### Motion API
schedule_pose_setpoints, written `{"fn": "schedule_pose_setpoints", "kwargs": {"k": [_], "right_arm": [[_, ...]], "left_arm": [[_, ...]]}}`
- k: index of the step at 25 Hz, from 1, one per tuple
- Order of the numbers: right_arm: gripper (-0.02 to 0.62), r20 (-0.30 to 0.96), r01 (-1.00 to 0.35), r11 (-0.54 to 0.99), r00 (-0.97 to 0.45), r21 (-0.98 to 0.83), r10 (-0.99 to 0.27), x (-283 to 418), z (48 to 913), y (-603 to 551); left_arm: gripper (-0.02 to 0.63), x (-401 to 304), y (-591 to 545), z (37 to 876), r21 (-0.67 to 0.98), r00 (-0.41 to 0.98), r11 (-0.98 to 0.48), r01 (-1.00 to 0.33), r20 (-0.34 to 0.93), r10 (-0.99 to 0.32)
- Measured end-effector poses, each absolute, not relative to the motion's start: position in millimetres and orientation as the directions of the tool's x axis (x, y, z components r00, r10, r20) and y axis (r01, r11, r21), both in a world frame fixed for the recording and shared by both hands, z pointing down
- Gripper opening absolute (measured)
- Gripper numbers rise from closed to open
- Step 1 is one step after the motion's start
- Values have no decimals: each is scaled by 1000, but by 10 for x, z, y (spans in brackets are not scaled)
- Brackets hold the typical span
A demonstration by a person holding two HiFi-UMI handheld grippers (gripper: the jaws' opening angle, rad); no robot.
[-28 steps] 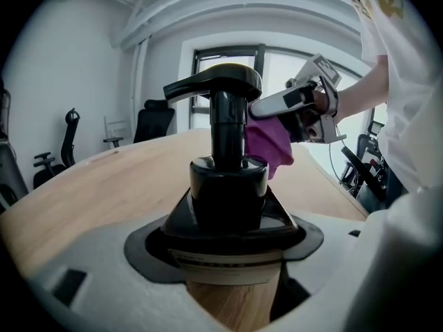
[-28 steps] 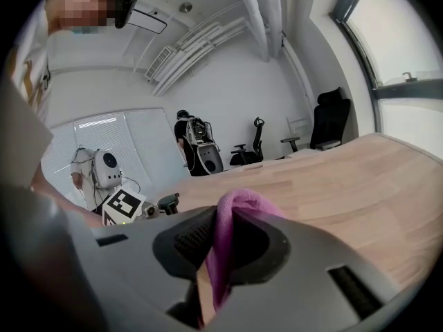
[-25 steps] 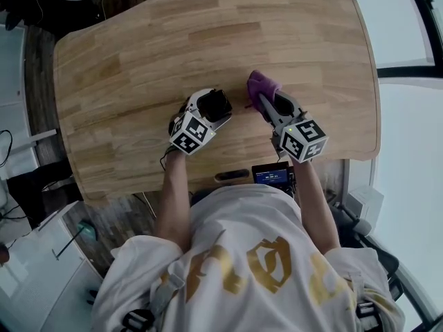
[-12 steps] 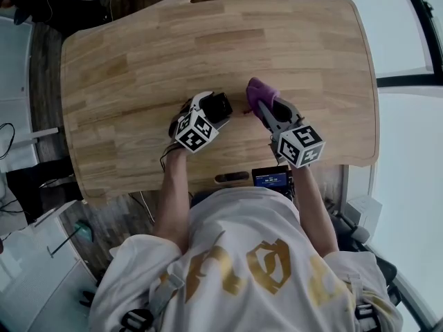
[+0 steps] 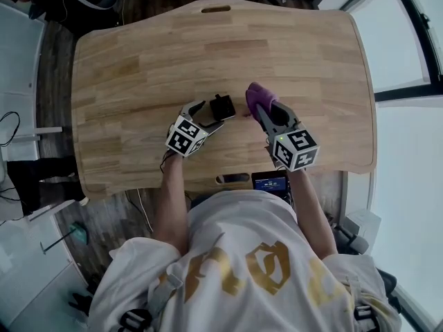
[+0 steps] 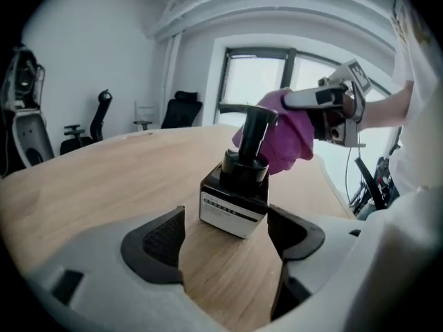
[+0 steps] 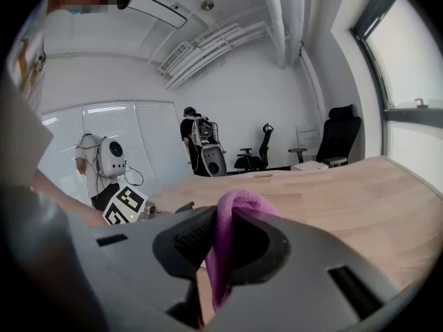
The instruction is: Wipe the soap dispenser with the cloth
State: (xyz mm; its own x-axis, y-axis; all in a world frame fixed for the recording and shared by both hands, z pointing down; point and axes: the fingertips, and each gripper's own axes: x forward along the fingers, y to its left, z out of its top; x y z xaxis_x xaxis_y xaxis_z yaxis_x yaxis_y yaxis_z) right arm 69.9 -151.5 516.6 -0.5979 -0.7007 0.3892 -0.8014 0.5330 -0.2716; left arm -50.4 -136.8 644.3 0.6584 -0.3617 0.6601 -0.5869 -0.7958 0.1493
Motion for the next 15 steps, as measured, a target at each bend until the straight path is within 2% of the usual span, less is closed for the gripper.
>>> {"fn": "schedule_pose_setpoints", "kwargs": {"k": [6,7,9,11,13,15], "right_arm": [[50,358,-813,533,-582,-235,-730,581,4997,-1438],[51,342,-809,534,-587,-246,-733,552,4951,-1416],[51,311,-801,539,-598,-262,-738,491,4857,-1376],[51,293,-796,548,-604,-256,-741,434,4776,-1346],[51,277,-787,564,-616,-249,-737,375,4706,-1314],[51,263,-778,580,-627,-239,-733,325,4637,-1282]], "left_arm": [[339,-773,-1376,5907,270,673,-635,-724,477,-565],[305,-816,-1377,5800,289,668,-611,-737,451,-592],[150,-915,-1392,5603,277,628,-567,-776,435,-646],[54,-1008,-1433,5405,235,566,-518,-823,428,-705],[14,-1044,-1451,5198,223,529,-480,-848,404,-746],[9,-1043,-1433,4997,225,514,-462,-858,373,-773]]}}
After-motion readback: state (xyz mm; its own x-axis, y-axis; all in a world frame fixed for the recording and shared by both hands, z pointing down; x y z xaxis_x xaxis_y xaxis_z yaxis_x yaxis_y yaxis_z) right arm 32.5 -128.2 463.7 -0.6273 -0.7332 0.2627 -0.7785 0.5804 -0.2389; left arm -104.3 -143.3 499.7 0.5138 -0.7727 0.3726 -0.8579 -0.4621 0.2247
